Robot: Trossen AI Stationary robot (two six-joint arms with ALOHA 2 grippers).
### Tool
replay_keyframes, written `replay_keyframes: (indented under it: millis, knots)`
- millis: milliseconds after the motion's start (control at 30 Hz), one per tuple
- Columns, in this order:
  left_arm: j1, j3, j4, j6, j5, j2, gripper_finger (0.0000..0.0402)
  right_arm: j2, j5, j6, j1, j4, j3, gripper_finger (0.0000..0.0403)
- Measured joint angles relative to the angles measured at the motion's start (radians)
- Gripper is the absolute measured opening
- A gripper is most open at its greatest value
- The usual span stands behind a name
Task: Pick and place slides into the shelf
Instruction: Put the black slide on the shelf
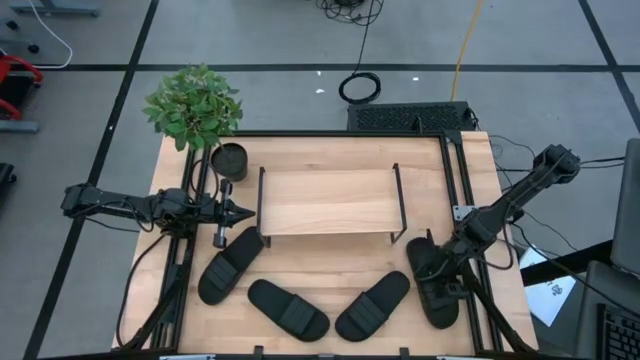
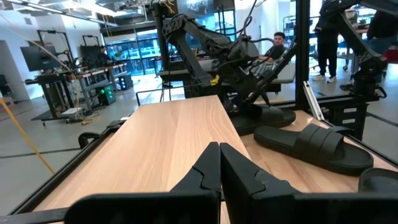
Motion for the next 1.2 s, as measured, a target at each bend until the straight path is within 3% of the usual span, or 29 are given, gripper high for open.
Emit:
replay_keyframes:
  millis: [267,367,567,1200]
  knots:
    - [0.000,0.000,-0.002,0.000,0.000,0.000,0.0008,-0.001,-0.040,0.005,0.000,0.108,-0.065,0.0186]
    - [0.000,0.000,-0.004,0.000,0.000,0.000,0.0008,-0.001,-0.058,-0.002,0.000,0.161,-0.083,0.0142]
    - [0.000,0.000,-0.006,0.000,0.000,0.000,0.0008,-0.007,-0.075,-0.007,0.001,0.195,-0.086,0.0014]
    - [0.000,0.000,-0.005,-0.004,0.000,0.000,0.0008,-0.009,-0.030,0.046,0.002,0.259,-0.086,0.0005]
